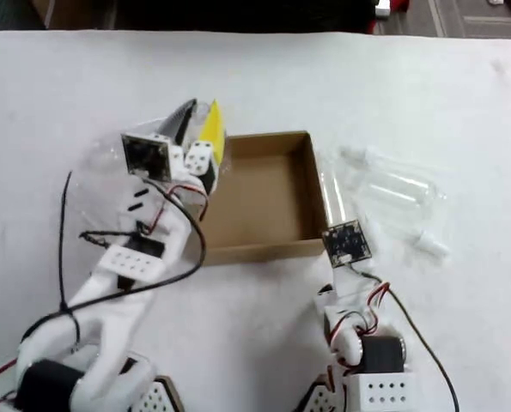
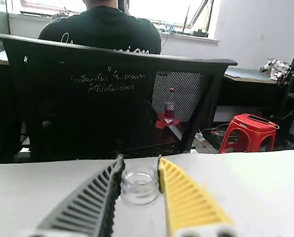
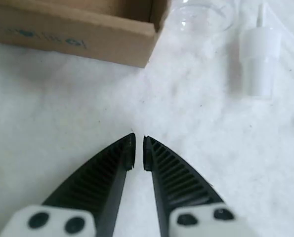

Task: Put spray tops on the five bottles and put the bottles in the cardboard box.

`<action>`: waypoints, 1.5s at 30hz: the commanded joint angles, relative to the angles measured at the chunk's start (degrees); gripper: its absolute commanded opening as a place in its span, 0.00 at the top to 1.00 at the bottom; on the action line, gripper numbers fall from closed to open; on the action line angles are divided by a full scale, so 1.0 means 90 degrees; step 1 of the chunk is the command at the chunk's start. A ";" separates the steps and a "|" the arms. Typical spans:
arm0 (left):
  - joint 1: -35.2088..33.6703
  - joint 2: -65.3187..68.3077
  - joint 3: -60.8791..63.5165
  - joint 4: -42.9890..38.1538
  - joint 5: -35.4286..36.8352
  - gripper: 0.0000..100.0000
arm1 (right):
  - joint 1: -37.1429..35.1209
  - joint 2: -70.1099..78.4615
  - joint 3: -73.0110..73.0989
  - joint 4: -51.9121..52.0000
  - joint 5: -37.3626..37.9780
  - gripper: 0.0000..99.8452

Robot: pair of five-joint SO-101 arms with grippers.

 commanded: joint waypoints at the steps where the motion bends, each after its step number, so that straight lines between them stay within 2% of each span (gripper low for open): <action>1: -0.0093 0.0669 -0.0068 -0.0928 0.0049 0.98 | 0.0054 -0.0015 0.0059 0.0044 0.0029 0.98; 5: -0.0083 0.1441 -0.0078 -0.1885 -0.0049 0.98 | 0.0054 -0.0015 0.0059 0.0044 0.0029 0.98; 8: 0.0024 0.2007 -0.0059 -0.2598 -0.0703 0.98 | 0.0054 -0.0015 0.0059 0.0044 0.0029 0.98; 11: 0.0034 0.2623 -0.0049 -0.3370 -0.1035 0.98 | 0.0054 -0.0015 0.0059 0.0044 0.0029 0.98; 20: 0.0054 0.3990 -0.0107 -0.4777 -0.1035 0.98 | 0.0054 -0.0015 0.0059 0.0044 0.0029 0.98; 37: 0.0054 0.4117 -0.0156 -0.4786 -0.1065 0.98 | 0.0034 -0.0015 0.0059 0.0044 0.0029 0.98; 41: 0.0005 0.4068 -0.0186 -0.4327 -0.1035 0.98 | 0.0034 -0.0015 0.0059 0.0044 0.0029 0.98; 45: 0.0015 0.4068 -0.0176 -0.4073 -0.1026 0.90 | 0.0044 -0.0015 0.0059 0.0044 0.0029 0.98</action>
